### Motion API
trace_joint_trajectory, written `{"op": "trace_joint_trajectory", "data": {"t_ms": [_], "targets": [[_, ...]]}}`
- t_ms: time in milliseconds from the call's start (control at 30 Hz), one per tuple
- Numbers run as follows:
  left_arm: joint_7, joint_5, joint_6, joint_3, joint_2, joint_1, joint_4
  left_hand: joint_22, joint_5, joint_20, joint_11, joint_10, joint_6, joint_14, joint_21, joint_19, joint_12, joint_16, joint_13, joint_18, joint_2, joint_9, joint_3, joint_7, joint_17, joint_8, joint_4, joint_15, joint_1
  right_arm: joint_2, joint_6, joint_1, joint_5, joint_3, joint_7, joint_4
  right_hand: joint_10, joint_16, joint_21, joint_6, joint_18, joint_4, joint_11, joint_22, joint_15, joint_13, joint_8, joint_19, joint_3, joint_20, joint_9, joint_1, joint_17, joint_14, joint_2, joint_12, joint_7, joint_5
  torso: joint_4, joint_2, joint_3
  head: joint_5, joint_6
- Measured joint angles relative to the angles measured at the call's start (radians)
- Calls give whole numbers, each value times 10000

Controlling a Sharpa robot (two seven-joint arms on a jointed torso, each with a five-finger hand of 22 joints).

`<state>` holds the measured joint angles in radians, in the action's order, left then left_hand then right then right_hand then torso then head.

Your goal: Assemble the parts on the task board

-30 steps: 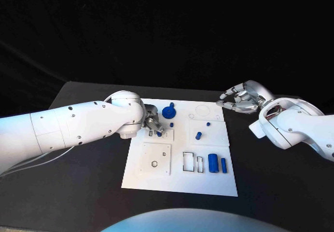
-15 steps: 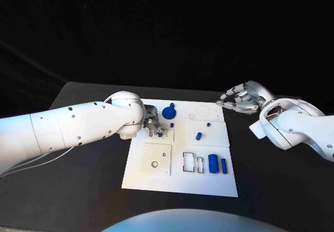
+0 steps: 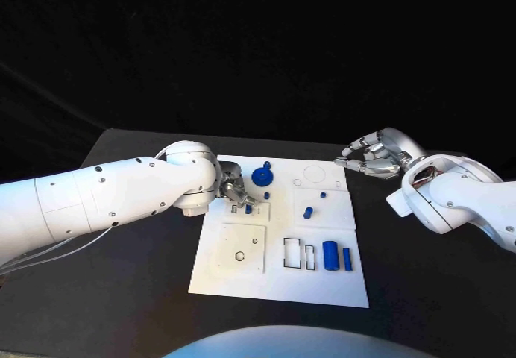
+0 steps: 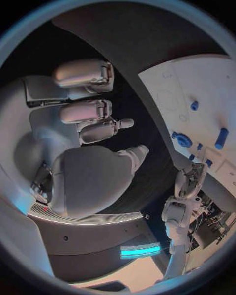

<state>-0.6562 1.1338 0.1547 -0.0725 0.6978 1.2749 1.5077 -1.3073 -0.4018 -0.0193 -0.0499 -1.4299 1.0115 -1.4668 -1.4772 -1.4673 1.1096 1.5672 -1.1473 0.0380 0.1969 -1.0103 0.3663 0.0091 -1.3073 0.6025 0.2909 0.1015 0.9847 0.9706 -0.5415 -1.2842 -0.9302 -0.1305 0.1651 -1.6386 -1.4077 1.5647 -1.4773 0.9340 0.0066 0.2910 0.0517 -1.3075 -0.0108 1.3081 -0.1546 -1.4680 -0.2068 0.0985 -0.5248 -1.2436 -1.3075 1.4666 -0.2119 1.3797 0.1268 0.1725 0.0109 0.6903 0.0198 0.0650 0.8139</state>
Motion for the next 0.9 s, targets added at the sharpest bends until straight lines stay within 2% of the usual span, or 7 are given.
{"op": "trace_joint_trajectory", "data": {"t_ms": [33, 100, 167, 367, 500, 667, 900], "targets": [[-1, -30, -27, 55, 24, 1, 37, 0, -254, 14, 0, 0, -18, 0, 27, -15, 0, 0, 11, 0, 0, -3, -28, 17, 0, 2, 4, 0, 0, -4, 0, 2, 2, 0, -1, 11, 0, 0, 0, 0, 0, 0, 0, 0, 0, 0, 0, 0, 0, 0, 0, 0, 0, 0, 0, 0, 0, 0, 0, -1, 0, 4, -12], [-1, -80, -71, 141, 53, 7, 85, 0, -464, 14, 0, 0, -63, 0, 75, -14, -15, 0, 71, 0, 0, -3, -66, 45, 0, 2, -14, 0, 0, -10, 0, 5, 6, 0, -2, 26, 0, 0, 0, 0, 0, 0, 0, 0, 0, 0, 0, 0, 0, 0, 0, 0, 0, 0, 0, 0, 0, 0, 0, -4, 0, 12, -42], [-1, -144, -121, 226, 82, 19, 123, 0, -561, 14, 24, 25, -189, 0, 104, -15, -60, 0, 122, 1, 38, 10, -65, 34, 0, -10, -13, 0, 38, -18, 0, 9, 10, 0, -5, 45, 0, 0, 0, 0, 0, 0, 0, 0, 0, 0, 0, 0, 0, 0, 0, 0, 0, 0, 0, 0, 0, 0, 0, -6, 0, 19, -74], [19, -316, -186, 475, 188, 111, 61, -5, -749, 14, 82, 323, -585, 21, 220, -14, -427, 0, 396, 0, 139, 331, -120, 144, 0, -497, -12, -21, 431, -34, 0, 20, 22, 0, -9, 101, 0, 0, 0, 0, 0, 0, 0, 1, 0, -1, 0, 0, 0, 0, 0, 0, 1, 0, 0, 0, 0, 0, -2, -5, 0, 24, -180], [37, -412, -158, 610, 220, 272, -229, -8, -1013, 14, 148, 475, -664, 18, 330, -14, -639, 0, 570, 1, 147, 554, -120, 191, 0, -708, -12, -91, 645, -41, 1, 23, 30, 0, -11, 137, 0, 0, 0, 0, 0, -24, 0, 1, 0, -2, 0, 0, 27, 0, -12, 0, 1, 0, 0, 0, 0, 0, -6, 9, 0, 27, -225], [73, -463, -55, 675, 102, 507, -886, -8, -882, -22, 214, 541, -736, -18, 352, 22, -768, 0, 696, 1, 147, 722, -254, 263, 0, -882, 16, -126, 645, -56, 2, 25, 39, 0, -12, 163, 0, 0, 0, 0, 0, 1, 0, 2, 0, -2, 0, 0, 52, 0, -12, 41, 1, 0, 41, 0, 0, 0, -3, 21, 8, 45, -267], [164, -429, 112, 683, -285, 588, -1840, -7, -201, -95, 214, 614, -772, 18, 415, 20, -807, 0, 719, 2, 147, 930, -479, 299, 0, -1042, 16, -162, 645, -110, 3, 27, 49, -1, -14, 178, 0, 0, 0, 0, 1, 1, 0, -6, 0, -3, 0, 0, 52, 0, -22, 41, 1, 0, 41, 1, 0, 52, 0, 41, 27, 83, -314]]}}
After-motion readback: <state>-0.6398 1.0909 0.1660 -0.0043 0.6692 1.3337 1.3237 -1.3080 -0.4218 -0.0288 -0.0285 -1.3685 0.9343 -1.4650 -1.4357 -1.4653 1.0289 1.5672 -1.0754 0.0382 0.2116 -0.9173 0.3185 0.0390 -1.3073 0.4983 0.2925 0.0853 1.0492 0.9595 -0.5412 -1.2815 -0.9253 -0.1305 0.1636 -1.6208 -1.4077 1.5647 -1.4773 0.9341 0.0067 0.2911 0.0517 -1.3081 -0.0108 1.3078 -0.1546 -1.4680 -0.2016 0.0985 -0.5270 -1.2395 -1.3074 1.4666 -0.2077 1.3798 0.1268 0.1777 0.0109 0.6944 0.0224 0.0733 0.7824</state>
